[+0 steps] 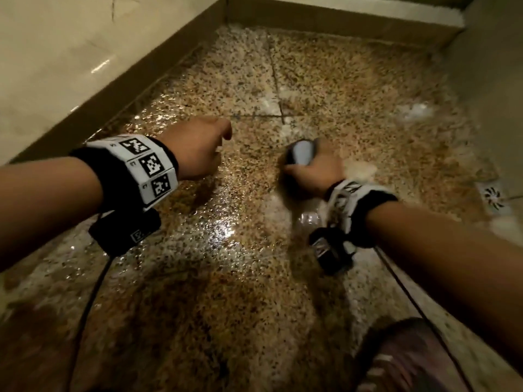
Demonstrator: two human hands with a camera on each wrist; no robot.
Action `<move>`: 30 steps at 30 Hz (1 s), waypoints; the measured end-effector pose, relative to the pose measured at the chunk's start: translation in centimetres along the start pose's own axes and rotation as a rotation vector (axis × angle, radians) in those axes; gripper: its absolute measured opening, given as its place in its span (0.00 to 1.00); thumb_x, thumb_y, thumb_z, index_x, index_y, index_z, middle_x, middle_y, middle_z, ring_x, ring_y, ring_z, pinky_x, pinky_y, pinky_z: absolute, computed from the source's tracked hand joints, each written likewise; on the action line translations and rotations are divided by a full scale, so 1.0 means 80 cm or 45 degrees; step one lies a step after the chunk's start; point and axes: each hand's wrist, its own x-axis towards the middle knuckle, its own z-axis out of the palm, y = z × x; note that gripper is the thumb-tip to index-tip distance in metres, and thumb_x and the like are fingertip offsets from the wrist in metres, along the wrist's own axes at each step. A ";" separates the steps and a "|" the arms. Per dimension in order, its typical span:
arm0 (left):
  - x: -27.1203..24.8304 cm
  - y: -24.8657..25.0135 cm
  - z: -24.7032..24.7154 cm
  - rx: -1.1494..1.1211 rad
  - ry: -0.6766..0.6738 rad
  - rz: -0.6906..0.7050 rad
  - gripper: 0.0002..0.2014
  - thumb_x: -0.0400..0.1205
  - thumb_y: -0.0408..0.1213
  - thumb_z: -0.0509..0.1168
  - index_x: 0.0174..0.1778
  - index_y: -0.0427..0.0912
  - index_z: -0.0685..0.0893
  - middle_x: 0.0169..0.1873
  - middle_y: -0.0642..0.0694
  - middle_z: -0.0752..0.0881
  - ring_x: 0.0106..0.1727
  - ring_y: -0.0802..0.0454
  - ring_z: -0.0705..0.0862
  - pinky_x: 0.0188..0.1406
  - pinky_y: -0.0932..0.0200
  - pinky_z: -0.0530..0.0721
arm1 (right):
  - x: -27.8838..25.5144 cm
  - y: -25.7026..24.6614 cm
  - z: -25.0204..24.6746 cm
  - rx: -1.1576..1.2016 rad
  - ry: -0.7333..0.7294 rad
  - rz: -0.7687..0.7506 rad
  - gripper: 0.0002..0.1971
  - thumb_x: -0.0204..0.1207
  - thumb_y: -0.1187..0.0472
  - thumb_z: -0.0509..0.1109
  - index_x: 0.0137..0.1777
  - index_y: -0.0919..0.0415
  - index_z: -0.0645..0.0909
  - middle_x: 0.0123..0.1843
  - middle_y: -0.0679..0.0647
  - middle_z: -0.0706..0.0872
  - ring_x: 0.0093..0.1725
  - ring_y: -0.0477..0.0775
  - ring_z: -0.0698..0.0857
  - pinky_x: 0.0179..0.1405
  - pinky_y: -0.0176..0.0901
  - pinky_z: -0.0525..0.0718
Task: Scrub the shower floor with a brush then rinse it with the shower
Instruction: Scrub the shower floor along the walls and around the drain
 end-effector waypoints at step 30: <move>0.083 0.125 0.066 -0.176 0.109 0.043 0.20 0.72 0.27 0.67 0.60 0.34 0.74 0.57 0.32 0.77 0.59 0.35 0.75 0.53 0.43 0.76 | -0.017 0.150 -0.078 0.052 0.235 0.423 0.29 0.67 0.49 0.76 0.67 0.52 0.70 0.54 0.58 0.85 0.43 0.58 0.85 0.42 0.44 0.87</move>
